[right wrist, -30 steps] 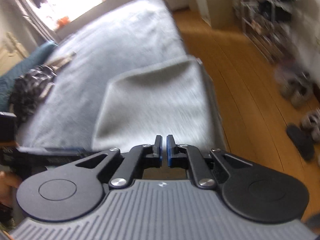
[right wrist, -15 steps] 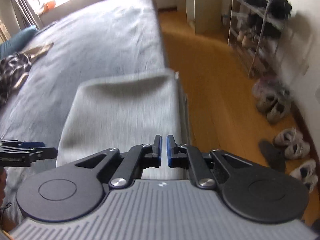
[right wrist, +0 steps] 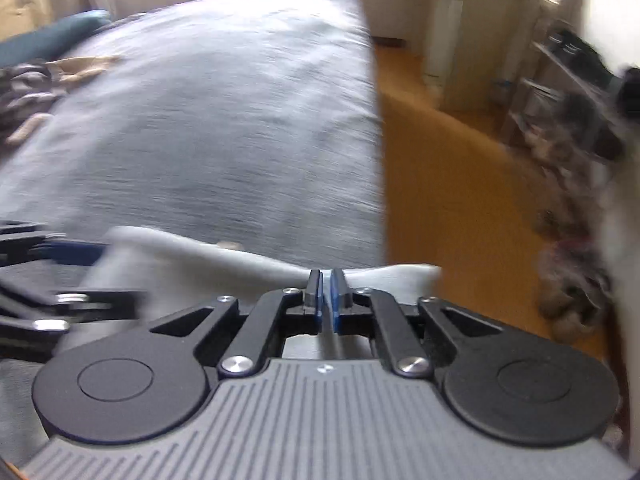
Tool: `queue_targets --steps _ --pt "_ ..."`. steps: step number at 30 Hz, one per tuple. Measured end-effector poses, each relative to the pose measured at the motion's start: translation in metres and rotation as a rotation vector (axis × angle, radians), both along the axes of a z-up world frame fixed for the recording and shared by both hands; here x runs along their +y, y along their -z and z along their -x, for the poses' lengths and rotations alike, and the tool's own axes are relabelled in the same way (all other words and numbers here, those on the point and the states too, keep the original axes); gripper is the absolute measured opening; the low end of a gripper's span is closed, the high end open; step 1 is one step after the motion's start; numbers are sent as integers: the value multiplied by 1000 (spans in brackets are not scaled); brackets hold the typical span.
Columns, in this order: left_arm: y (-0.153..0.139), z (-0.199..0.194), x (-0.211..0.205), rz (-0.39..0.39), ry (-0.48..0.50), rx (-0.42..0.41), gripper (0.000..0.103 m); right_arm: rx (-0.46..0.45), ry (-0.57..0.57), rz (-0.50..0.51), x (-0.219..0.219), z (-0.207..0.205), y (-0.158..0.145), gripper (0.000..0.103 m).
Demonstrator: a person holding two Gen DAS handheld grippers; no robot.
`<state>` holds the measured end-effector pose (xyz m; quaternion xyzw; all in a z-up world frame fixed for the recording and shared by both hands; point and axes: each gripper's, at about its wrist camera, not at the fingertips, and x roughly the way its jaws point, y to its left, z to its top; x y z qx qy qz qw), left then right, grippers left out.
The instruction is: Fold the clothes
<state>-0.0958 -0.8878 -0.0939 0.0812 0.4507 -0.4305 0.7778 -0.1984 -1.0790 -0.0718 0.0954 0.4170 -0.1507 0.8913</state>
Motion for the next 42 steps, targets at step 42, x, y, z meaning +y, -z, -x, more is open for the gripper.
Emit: queue_targets --steps 42 --pt "-51 80 47 77 39 51 68 -8 -229 -175 7 94 -45 7"
